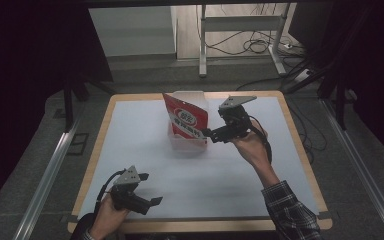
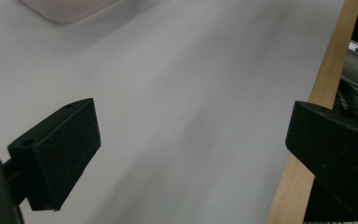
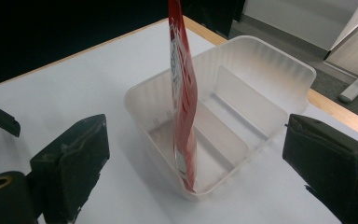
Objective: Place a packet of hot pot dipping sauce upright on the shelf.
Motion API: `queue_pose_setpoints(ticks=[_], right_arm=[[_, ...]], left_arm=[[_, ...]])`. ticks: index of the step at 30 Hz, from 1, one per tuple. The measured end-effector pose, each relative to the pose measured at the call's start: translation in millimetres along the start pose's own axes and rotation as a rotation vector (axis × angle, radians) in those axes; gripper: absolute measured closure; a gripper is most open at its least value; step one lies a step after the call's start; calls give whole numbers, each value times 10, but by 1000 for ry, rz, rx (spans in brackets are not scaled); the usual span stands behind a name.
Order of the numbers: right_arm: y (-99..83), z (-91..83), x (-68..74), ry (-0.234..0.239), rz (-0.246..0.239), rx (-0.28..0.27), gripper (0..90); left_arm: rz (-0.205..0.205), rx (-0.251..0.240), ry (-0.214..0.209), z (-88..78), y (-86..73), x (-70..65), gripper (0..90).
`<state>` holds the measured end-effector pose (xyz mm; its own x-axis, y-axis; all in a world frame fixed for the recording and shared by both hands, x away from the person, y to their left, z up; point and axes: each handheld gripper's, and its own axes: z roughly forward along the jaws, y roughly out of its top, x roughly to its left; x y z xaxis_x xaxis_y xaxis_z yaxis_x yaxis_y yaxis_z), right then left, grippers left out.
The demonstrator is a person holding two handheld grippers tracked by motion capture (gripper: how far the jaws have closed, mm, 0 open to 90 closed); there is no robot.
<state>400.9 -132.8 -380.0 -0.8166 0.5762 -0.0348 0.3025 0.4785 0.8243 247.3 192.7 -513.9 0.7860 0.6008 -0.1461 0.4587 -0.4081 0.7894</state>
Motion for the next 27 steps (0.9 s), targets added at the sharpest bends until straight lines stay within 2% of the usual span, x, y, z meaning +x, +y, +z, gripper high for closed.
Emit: queue_pose_setpoints(ticks=[12,27], right_arm=[[-206,-19,42,4,9,-1,54],[-449,-145,5,-10,28,-6,20]], left_arm=[[3,4,4,3,-1,-3,32],[6,8,16,7,-2,-10,36]])
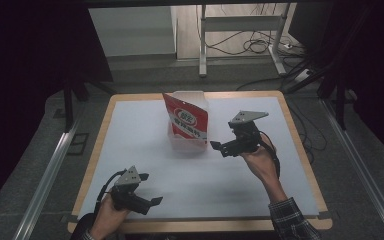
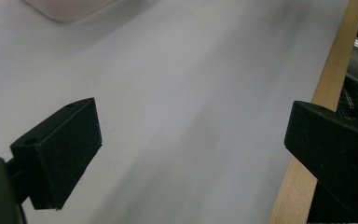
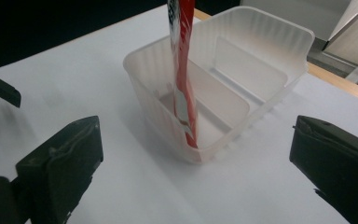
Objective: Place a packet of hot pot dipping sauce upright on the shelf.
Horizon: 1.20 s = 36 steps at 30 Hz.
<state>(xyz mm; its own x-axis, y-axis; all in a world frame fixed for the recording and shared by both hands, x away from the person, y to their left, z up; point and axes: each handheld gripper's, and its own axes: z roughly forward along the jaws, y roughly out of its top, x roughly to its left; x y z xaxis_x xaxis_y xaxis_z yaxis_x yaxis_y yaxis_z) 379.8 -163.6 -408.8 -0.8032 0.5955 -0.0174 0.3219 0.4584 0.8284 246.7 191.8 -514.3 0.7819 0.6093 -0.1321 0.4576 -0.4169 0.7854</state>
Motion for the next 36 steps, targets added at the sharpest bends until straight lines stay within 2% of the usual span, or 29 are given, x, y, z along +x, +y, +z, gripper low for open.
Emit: queue_pose_setpoints(ticks=[10,11,23,28,36], right_arm=[[-66,-100,17,-17,12,-17,0],[-82,-125,31,-36,13,-19,0],[-192,-206,54,-37,36,-14,0],[-221,-251,73,-61,36,-21,0],[-275,-299,111,-60,34,-10,0]], left_arm=[[3,-3,8,-10,-1,0,38],[2,-4,10,-13,-2,4,37],[-3,-5,14,-17,-6,10,37],[-9,-9,21,-27,-6,19,36],[-13,-9,26,-28,-6,19,36]])
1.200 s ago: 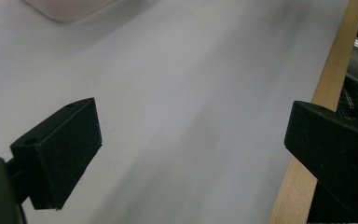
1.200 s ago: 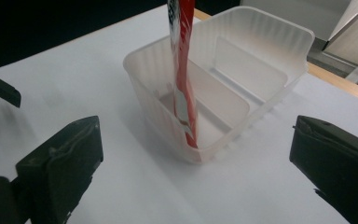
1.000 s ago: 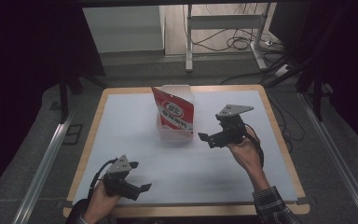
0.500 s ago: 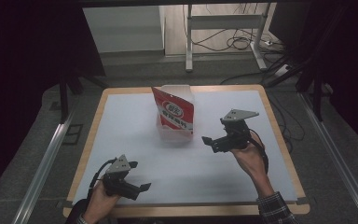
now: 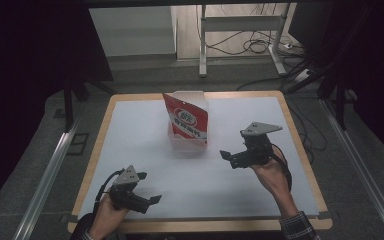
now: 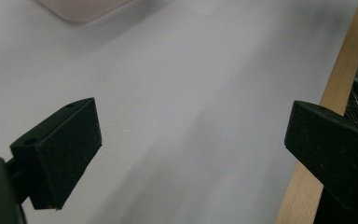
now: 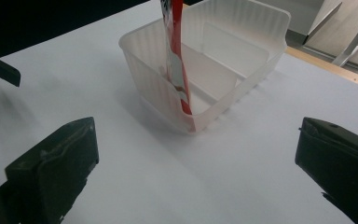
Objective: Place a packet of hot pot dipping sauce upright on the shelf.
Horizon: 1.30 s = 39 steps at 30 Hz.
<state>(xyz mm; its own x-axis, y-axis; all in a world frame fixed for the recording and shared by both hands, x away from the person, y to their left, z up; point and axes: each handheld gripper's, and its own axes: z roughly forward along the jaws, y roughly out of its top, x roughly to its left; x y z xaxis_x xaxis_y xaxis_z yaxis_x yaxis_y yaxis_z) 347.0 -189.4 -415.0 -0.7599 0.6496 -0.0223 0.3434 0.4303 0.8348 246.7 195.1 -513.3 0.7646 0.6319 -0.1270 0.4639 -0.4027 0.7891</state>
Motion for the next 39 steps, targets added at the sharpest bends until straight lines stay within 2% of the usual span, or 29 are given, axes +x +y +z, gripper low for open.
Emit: queue_pose_setpoints(ticks=[26,39], right_arm=[[-327,-257,31,-35,28,22,0],[-482,-477,65,-89,30,14,0]], left_arm=[[0,9,7,4,1,-1,36],[6,15,12,12,2,-8,37]])
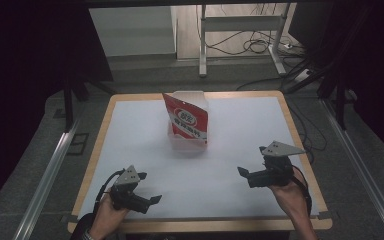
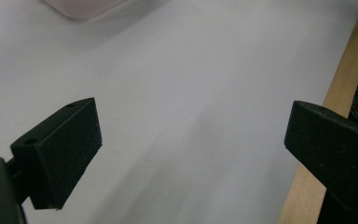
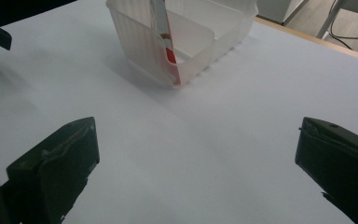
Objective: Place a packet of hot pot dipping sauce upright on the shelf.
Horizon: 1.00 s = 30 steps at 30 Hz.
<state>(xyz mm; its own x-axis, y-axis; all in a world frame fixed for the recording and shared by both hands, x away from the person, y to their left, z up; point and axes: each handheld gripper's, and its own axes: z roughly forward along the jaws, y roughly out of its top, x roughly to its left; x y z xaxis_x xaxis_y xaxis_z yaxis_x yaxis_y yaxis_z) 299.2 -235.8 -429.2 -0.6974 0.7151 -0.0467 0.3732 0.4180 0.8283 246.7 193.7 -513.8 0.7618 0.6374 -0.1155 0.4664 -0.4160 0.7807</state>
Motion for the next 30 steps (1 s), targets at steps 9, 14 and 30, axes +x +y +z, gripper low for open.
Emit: queue_pose_setpoints(ticks=[9,14,30], right_arm=[[-196,-150,-76,-45,27,-9,0],[-327,-240,-120,-75,47,-14,0],[-724,-435,-234,-159,87,-11,0]], left_arm=[[5,6,9,10,0,-6,38],[8,7,14,14,-2,-8,38],[26,14,40,30,-7,-18,35]])
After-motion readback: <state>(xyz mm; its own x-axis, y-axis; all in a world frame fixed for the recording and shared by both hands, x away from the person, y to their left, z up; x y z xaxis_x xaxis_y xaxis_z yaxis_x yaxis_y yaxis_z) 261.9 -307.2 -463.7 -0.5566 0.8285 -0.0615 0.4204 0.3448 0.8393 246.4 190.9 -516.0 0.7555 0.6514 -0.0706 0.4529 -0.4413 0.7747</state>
